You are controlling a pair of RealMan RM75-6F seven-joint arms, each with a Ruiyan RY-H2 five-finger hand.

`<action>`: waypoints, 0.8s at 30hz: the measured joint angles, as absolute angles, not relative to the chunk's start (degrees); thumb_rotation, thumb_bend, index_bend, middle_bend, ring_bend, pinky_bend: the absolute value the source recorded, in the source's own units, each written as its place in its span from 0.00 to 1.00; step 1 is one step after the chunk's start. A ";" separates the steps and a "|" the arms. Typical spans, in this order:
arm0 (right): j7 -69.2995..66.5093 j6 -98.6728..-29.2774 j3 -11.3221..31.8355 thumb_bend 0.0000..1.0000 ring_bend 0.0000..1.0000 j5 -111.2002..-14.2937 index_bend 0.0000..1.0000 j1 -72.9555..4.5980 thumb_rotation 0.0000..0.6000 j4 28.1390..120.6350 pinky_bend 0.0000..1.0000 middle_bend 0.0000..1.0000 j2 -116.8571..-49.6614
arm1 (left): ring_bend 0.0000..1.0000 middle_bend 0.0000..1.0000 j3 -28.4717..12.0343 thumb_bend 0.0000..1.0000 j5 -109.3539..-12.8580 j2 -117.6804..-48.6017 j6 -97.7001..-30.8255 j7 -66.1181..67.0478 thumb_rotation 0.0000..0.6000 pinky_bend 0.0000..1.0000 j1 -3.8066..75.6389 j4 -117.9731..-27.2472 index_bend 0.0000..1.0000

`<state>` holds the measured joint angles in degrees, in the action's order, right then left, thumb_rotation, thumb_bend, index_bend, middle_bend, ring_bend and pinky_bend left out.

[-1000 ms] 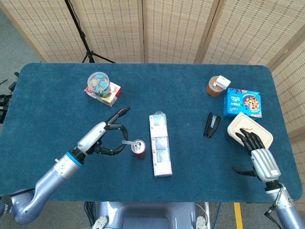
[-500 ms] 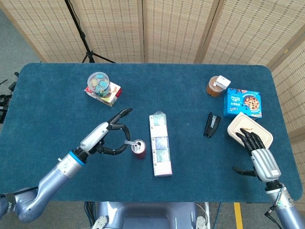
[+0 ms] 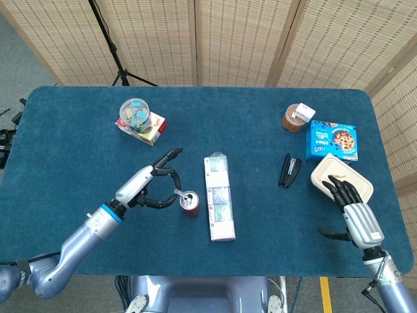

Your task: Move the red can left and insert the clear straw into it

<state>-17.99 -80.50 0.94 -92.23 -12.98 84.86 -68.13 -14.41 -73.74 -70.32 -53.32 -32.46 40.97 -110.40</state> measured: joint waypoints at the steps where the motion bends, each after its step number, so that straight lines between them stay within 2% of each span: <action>1: -18.00 -80.47 0.95 0.07 0.00 -92.22 0.02 -12.99 1.00 84.85 0.00 0.00 -68.14 | 0.00 0.00 -14.48 0.38 -73.20 -70.56 -53.03 -32.32 1.00 0.00 41.14 -110.14 0.54; 14: -18.12 -80.05 0.96 0.07 0.00 -92.02 0.02 -13.11 1.00 84.61 0.00 0.00 -68.25 | 0.00 0.00 -14.82 0.38 -68.60 -73.62 -49.58 -30.60 1.00 0.00 43.09 -105.89 0.52; 16: -18.17 -79.99 0.97 0.07 0.00 -91.99 0.02 -13.14 1.00 84.54 0.00 0.00 -68.27 | 0.00 0.00 -14.87 0.38 -67.65 -74.44 -49.26 -29.76 1.00 0.00 43.45 -105.28 0.49; 17: -18.22 -79.98 0.97 0.07 0.00 -91.95 0.02 -13.13 1.00 84.50 0.00 0.00 -68.28 | 0.00 0.00 -14.90 0.38 -67.25 -74.79 -49.08 -29.47 1.00 0.00 43.61 -105.03 0.46; 21: -18.60 -80.34 1.08 0.07 0.00 -91.92 0.02 -13.01 1.00 84.53 0.00 0.00 -68.10 | 0.00 0.00 -14.64 0.38 -66.80 -75.28 -47.92 -27.85 1.00 0.00 44.23 -104.48 0.08; 22: -18.68 -80.38 1.08 0.07 0.00 -91.95 0.02 -13.00 1.00 84.56 0.00 0.00 -68.04 | 0.00 0.00 -14.60 0.38 -66.94 -75.23 -47.54 -27.57 1.00 0.00 44.28 -104.51 0.02; 24: -18.76 -80.41 1.08 0.07 0.00 -92.01 0.02 -12.99 1.00 84.58 0.00 0.00 -67.97 | 0.00 0.00 -14.60 0.38 -67.51 -75.09 -47.57 -27.79 1.00 0.00 44.19 -104.57 0.00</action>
